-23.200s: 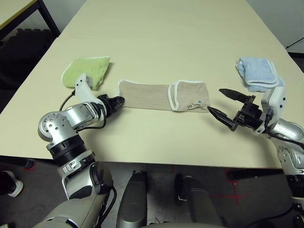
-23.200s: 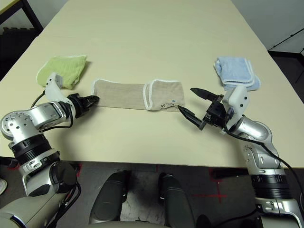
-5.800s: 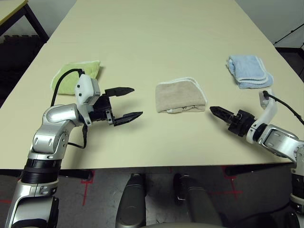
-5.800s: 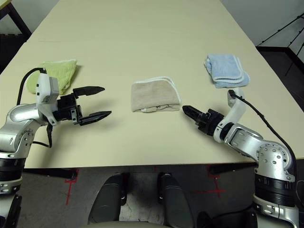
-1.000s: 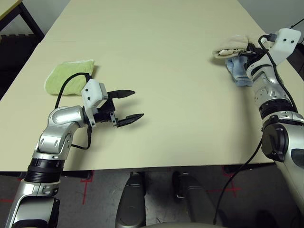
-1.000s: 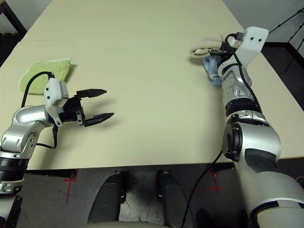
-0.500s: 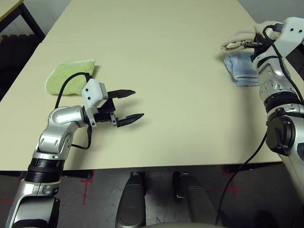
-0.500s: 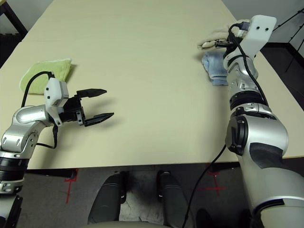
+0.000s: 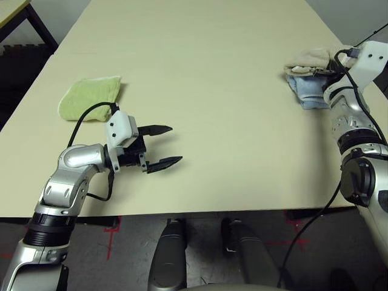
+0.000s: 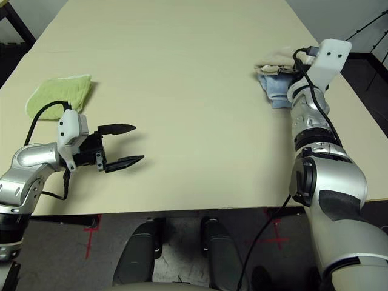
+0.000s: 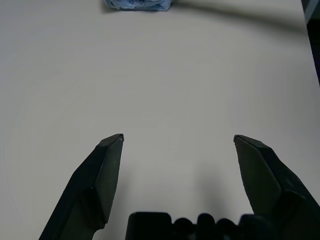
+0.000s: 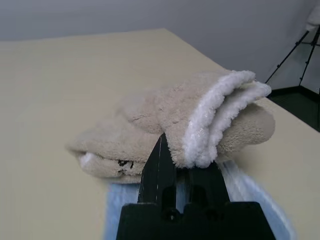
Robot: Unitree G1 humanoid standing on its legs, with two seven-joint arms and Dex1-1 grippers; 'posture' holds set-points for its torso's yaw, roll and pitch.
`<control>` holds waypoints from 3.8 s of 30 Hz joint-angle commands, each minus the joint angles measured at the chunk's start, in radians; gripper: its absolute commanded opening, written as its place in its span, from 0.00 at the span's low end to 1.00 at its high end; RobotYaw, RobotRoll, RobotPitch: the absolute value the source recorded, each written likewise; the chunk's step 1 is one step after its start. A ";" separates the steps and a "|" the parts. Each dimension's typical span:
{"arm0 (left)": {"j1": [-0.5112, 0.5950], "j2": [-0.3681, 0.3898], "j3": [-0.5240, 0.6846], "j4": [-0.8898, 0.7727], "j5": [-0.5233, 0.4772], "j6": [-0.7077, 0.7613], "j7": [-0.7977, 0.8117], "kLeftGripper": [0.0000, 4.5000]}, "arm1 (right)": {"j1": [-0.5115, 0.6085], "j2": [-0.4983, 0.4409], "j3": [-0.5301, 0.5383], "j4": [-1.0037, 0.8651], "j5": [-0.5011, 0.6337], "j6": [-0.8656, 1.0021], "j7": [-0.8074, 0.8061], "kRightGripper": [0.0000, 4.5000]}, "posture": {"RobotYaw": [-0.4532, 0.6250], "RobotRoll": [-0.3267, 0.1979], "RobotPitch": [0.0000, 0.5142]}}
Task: Fold the towel and set it aside.
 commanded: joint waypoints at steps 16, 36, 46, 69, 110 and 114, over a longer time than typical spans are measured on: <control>-0.006 0.018 0.002 -0.018 -0.005 0.021 -0.010 1.00 | 0.196 0.211 -0.026 -0.310 0.068 0.030 -0.105 0.00 | 0.62 0.62 0.50; -0.070 -0.030 -0.046 0.051 0.022 -0.025 -0.017 1.00 | 0.008 0.001 -0.029 -0.174 0.044 -0.015 -0.042 0.00 | 0.57 0.62 0.41; -0.081 -0.022 -0.051 0.058 0.023 -0.027 -0.035 1.00 | 0.128 0.085 -0.031 -0.241 0.059 -0.043 -0.107 0.00 | 0.56 0.62 0.43; -0.076 -0.030 -0.054 0.049 0.028 -0.022 -0.022 1.00 | 0.048 0.091 -0.017 -0.281 0.041 -0.042 -0.134 0.00 | 0.57 0.62 0.42; -0.081 -0.035 -0.064 0.049 0.038 -0.020 -0.008 1.00 | 0.384 0.260 0.008 -0.692 0.090 0.295 -0.072 0.99 | 0.57 0.62 0.44; -0.084 -0.044 -0.068 0.056 0.042 -0.025 -0.006 1.00 | 0.480 0.267 0.044 -0.887 0.114 0.447 -0.050 0.99 | 0.57 0.62 0.43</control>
